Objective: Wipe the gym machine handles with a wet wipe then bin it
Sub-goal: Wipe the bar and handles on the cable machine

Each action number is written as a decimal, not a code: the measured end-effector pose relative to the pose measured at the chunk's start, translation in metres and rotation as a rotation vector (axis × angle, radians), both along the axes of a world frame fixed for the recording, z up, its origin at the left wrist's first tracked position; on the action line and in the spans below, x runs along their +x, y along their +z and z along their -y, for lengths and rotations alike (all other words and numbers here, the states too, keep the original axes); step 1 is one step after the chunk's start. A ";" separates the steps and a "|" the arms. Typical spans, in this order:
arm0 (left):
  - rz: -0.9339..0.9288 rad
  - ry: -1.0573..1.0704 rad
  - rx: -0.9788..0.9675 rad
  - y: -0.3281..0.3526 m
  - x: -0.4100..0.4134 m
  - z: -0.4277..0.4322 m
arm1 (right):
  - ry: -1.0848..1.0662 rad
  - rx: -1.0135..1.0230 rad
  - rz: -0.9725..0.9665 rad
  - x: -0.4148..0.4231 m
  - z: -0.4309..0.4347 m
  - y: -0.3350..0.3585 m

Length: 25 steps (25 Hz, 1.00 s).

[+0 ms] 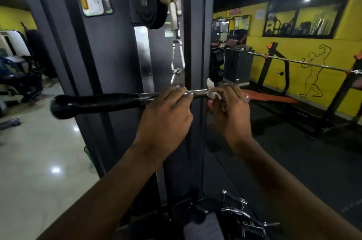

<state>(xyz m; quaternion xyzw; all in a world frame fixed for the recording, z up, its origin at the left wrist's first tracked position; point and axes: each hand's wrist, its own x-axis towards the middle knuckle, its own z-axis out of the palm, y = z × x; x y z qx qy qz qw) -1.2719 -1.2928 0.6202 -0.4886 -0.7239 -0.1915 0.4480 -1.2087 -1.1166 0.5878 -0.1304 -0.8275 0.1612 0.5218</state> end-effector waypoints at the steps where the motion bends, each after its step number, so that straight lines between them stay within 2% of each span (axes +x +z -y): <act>1: -0.050 0.008 -0.022 0.001 -0.001 -0.022 | 0.008 -0.023 -0.023 -0.001 -0.015 -0.001; 4: -0.074 0.198 -0.135 0.001 -0.011 -0.083 | 0.120 -0.043 -0.039 -0.018 -0.065 0.000; 7: 0.178 0.466 -0.231 0.002 -0.026 -0.109 | 0.242 0.012 0.012 -0.047 -0.094 0.003; 9: 0.222 0.529 -0.209 0.000 -0.036 -0.109 | 0.326 0.021 0.022 -0.064 -0.098 0.004; 14: 0.135 0.495 -0.136 -0.007 -0.038 -0.104 | 0.475 0.079 -0.038 -0.082 -0.082 0.006; 18: 0.141 0.414 -0.121 -0.016 -0.043 -0.100 | 0.455 0.262 -0.024 -0.080 -0.072 -0.008; 20: 0.111 0.416 -0.100 -0.019 -0.048 -0.100 | 0.348 0.145 0.010 -0.081 -0.083 -0.011; 22: 0.091 0.417 -0.090 -0.022 -0.050 -0.100 | 0.350 0.039 0.015 -0.077 -0.076 -0.011; 25: 0.069 0.383 -0.095 -0.025 -0.053 -0.098 | 0.414 0.249 0.024 -0.077 -0.073 -0.018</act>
